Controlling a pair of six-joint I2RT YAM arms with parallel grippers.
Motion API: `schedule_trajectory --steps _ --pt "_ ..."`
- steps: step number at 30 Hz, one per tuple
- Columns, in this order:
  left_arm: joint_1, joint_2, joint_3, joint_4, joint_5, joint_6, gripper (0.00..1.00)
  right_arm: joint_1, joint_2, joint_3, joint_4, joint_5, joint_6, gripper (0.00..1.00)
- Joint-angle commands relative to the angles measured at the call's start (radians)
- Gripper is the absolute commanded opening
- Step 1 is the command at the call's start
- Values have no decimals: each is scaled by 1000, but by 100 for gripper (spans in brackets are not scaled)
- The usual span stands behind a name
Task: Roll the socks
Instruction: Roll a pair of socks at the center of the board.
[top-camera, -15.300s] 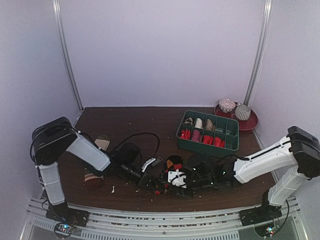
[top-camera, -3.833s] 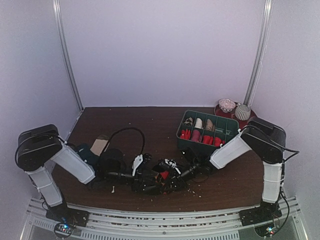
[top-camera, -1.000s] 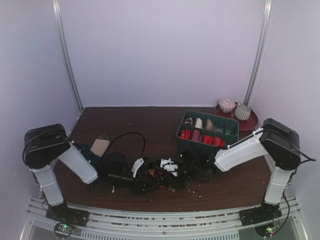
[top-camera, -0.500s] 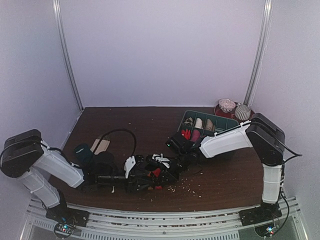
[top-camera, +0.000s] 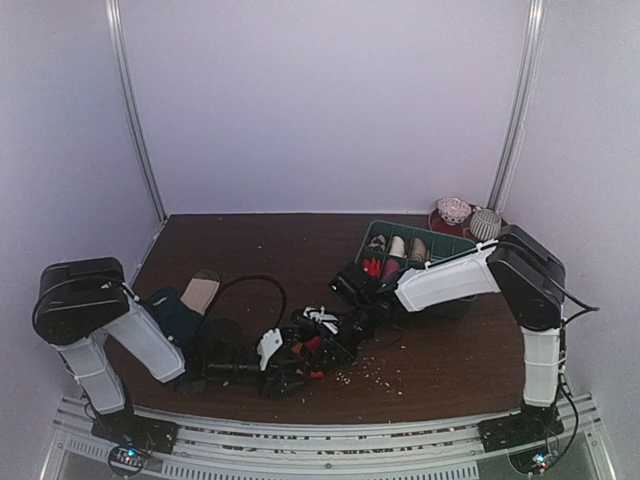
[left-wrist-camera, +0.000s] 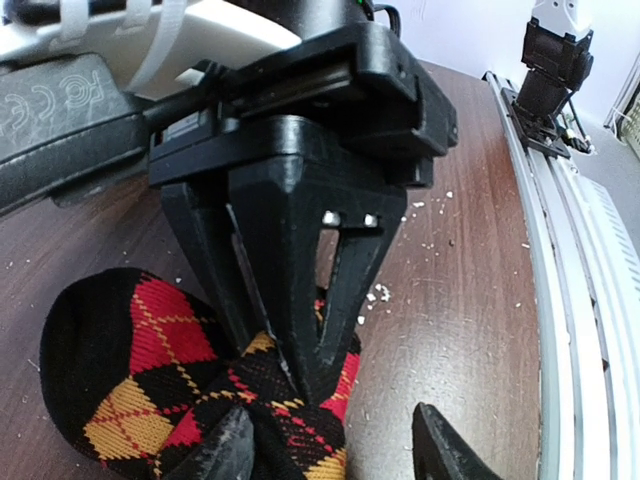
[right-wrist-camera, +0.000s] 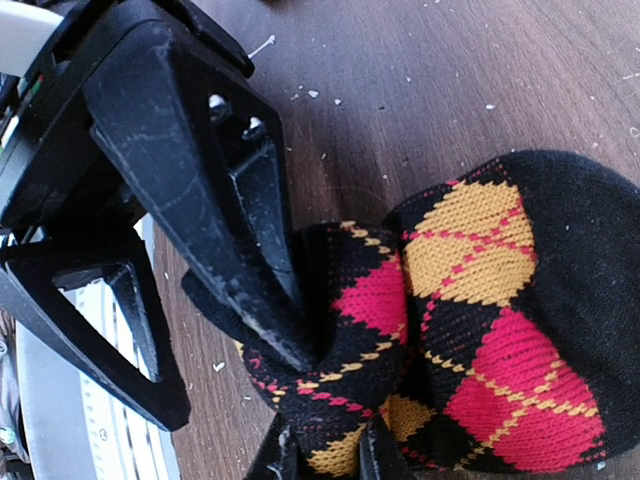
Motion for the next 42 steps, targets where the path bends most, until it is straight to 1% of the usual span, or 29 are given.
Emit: schedule_trajectory --steps 1,4,7,10,12,17,22,26,31,35,37,38,39,40,42 --pt "-12 38 -25 -6 -44 -8 53 18 101 -63 -233 73 -27 11" --pt "-12 -25 -59 30 -56 -13 56 15 102 -64 -233 81 -27 11" --pt "-12 -129 -85 26 -76 -14 59 12 97 -66 -227 90 -18 11" --pt "-12 -206 -86 -49 -113 13 60 12 88 -65 -219 96 -8 11" --pt "-12 -223 -78 -95 -120 35 60 13 85 -63 -216 98 -9 11" --pt "-12 -175 -58 -106 -98 39 60 12 94 -54 -225 98 -12 10" --pt "-12 -76 -59 -38 -113 17 60 12 89 -61 -224 97 -14 10" --pt "-12 -2 -33 -11 -95 7 59 12 91 -58 -235 91 -18 10" --pt "-12 29 -26 -9 -54 -3 49 13 98 -48 -254 86 -11 11" --pt "-12 32 7 -108 -54 5 32 13 100 -42 -250 80 -3 11" --pt "-12 34 20 -147 -51 4 27 12 100 -33 -246 87 2 14" --pt "-12 35 26 -163 -47 4 23 12 99 -28 -242 88 2 16" --pt "-12 39 36 -187 -44 -2 14 14 98 -22 -237 92 1 18" --pt "-12 42 50 -238 -50 -11 0 12 94 -13 -230 98 4 19" --pt "-12 54 82 -323 -59 -41 0 12 83 2 -213 118 9 22"
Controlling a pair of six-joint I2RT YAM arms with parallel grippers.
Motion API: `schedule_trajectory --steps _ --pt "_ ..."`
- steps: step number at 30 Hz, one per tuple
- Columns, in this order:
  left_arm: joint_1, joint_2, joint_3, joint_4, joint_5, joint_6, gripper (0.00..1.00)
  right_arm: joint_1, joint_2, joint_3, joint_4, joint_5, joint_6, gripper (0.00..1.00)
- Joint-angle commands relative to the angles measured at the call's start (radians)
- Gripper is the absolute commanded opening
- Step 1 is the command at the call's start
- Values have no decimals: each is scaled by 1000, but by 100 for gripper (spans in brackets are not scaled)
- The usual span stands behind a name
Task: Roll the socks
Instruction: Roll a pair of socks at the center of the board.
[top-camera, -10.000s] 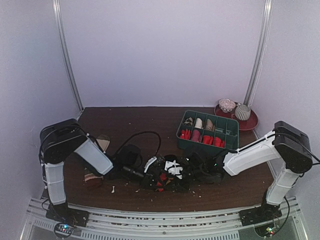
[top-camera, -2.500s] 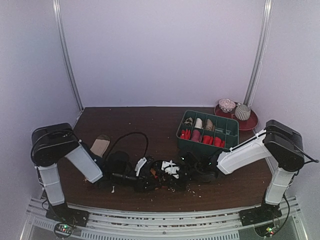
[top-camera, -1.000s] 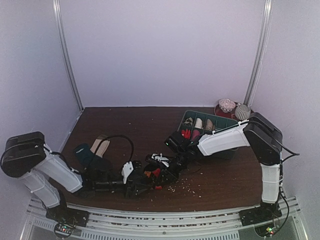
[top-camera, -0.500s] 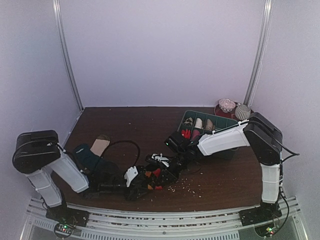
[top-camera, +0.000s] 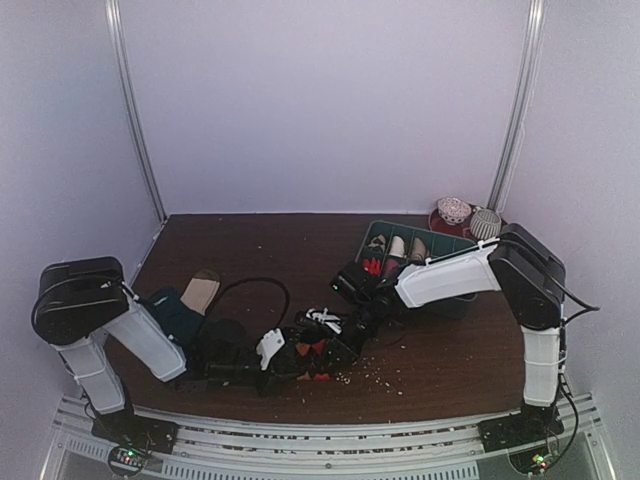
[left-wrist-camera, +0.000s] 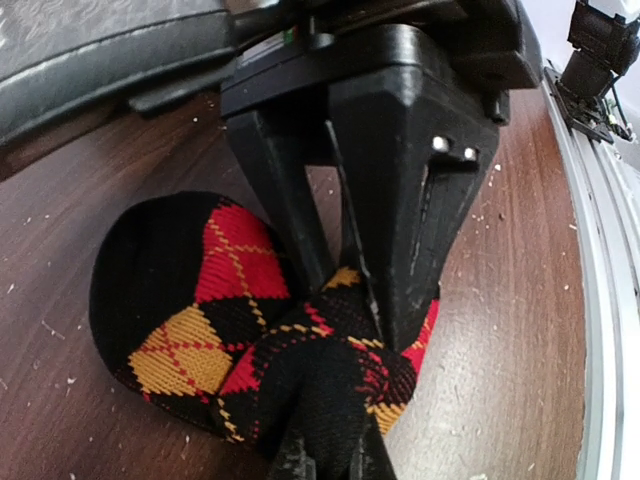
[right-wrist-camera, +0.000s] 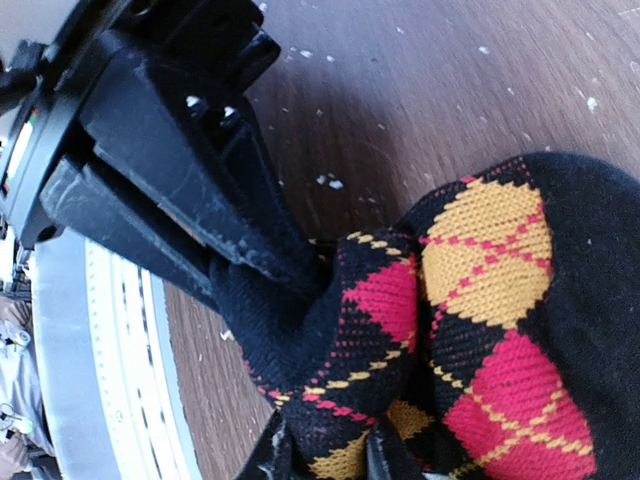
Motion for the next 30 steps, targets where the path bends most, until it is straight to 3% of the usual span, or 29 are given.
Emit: schedule_trajectory --steps 1,6,11,16,20,30 --pt "-9 56 87 -282 21 -65 0 20 72 -19 -108 138 15 23" --pt "19 103 149 -487 74 -186 0 2 -57 -60 49 238 9 26" --pt "85 149 159 -579 188 -270 0 5 -273 -288 364 395 -91 36" --pt "125 174 165 -628 267 -312 0 26 -440 -514 647 436 -202 49" --pt "146 182 176 -685 315 -310 0 45 -461 -560 671 445 -292 56" --pt "196 192 181 -748 362 -302 0 110 -376 -524 633 432 -349 58"
